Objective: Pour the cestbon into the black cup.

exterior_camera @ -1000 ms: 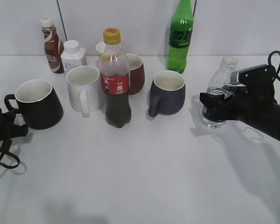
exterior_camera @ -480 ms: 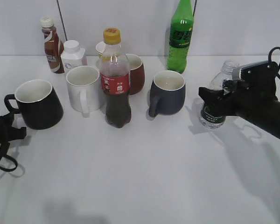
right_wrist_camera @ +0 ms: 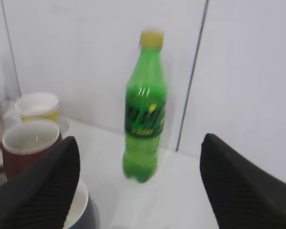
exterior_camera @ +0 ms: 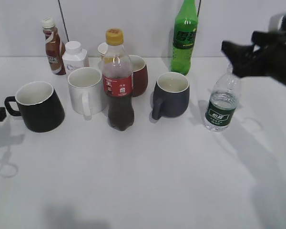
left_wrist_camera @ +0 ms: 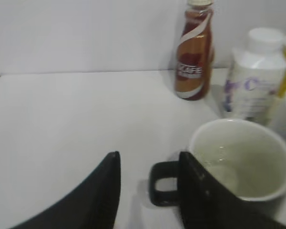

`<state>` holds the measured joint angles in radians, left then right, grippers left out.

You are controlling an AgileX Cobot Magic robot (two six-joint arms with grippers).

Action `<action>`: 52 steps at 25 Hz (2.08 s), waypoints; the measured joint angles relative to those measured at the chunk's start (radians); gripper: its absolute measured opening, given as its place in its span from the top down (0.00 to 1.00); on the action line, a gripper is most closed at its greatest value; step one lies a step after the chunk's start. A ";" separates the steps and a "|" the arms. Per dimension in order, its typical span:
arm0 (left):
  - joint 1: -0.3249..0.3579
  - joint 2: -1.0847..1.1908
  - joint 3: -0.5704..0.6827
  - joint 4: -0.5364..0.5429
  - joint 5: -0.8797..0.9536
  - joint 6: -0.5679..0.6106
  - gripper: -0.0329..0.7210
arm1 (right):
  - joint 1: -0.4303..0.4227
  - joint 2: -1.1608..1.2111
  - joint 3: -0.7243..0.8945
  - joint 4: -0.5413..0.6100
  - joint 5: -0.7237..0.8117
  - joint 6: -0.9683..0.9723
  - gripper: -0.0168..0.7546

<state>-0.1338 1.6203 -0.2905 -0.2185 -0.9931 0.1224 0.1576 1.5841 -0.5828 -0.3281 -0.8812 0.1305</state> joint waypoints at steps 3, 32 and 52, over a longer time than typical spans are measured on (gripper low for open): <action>-0.008 -0.246 -0.010 0.000 0.315 0.000 0.53 | 0.000 -0.183 0.001 -0.005 0.173 0.047 0.20; 0.044 -1.609 -0.254 0.207 2.110 -0.156 0.45 | 0.075 -1.514 0.047 0.228 1.995 -0.157 0.21; 0.110 -1.626 -0.233 0.199 2.053 -0.157 0.46 | -0.054 -1.592 0.075 0.226 1.920 -0.164 0.21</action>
<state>-0.0235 -0.0061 -0.5239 -0.0200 1.0599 -0.0344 0.1037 -0.0081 -0.5082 -0.1018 1.0386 -0.0339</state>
